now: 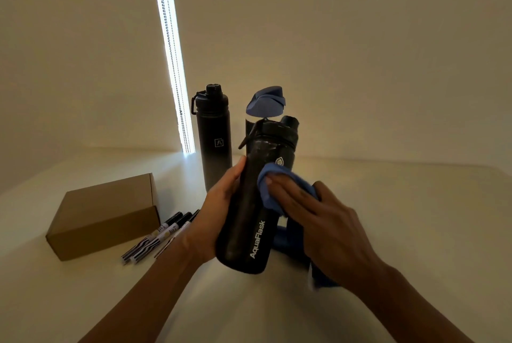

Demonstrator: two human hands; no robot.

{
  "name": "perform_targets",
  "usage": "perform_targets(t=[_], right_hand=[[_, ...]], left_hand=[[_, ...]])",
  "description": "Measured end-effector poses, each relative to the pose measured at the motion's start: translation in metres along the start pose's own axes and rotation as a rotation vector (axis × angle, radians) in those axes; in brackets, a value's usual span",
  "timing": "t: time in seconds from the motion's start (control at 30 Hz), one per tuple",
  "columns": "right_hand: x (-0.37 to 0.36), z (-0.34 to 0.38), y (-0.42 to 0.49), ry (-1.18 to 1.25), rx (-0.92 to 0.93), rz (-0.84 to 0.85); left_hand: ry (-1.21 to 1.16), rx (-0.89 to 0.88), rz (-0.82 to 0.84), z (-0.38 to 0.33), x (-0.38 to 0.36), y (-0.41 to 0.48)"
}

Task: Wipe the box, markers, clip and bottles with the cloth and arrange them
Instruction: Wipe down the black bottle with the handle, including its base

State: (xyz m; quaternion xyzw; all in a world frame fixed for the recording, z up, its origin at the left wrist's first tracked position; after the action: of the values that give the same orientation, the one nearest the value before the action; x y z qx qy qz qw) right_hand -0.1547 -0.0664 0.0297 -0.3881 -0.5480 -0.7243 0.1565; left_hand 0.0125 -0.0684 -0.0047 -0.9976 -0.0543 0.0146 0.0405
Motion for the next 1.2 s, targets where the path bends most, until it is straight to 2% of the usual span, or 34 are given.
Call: perform_targets(t=[0.1, 0.17, 0.23, 0.37, 0.43, 0.53, 0.67, 0.77, 0.87, 1.0, 1.1, 1.2], right_hand=[[0.01, -0.015, 0.004, 0.028, -0.054, -0.087], [0.014, -0.018, 0.005, 0.081, -0.025, -0.138], [0.013, -0.019, 0.006, 0.182, 0.007, -0.142], [0.01, -0.024, 0.005, 0.379, -0.049, -0.183], [0.006, -0.014, 0.003, 0.299, -0.054, -0.135], [-0.015, 0.008, -0.003, 0.086, -0.001, 0.046], [-0.045, 0.029, -0.015, 0.063, 0.001, 0.31], [-0.05, 0.037, -0.018, 0.067, 0.047, 0.38], [-0.051, 0.037, -0.018, 0.053, 0.071, 0.362], [-0.041, 0.028, -0.017, -0.05, 0.093, 0.337], [-0.024, 0.013, -0.012, 0.03, 0.022, 0.198], [-0.012, 0.006, -0.006, 0.067, 0.027, 0.026]], left_hand=[[0.016, -0.002, 0.041, 0.0, -0.005, -0.001], [0.042, -0.004, 0.048, 0.0, -0.005, 0.001], [0.063, -0.012, 0.029, 0.001, -0.002, 0.002], [0.044, 0.005, 0.027, 0.004, 0.001, 0.004], [0.027, -0.026, 0.028, 0.001, 0.001, 0.004], [-0.031, -0.092, 0.01, -0.004, 0.003, 0.004], [-0.107, -0.103, -0.067, -0.013, 0.016, 0.003], [-0.073, -0.101, -0.104, -0.015, 0.024, 0.003], [-0.095, -0.075, -0.135, -0.012, 0.027, 0.003], [-0.126, -0.047, -0.097, -0.015, 0.017, -0.002], [-0.103, -0.027, -0.074, -0.011, 0.005, -0.004], [-0.072, 0.014, -0.098, -0.003, -0.002, -0.002]])
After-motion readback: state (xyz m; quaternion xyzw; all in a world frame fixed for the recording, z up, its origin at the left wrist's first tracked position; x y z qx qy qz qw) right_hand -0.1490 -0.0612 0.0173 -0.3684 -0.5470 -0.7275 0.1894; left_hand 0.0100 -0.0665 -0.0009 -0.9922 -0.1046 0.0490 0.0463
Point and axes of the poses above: each hand's wrist, its own y-axis towards the middle knuckle, its own x-axis out of the back of the hand, z = x × y, the point moved 7 cm from there along y, towards the middle knuckle, and after that the axes turned 14 degrees about y, right-handed, at the moved point
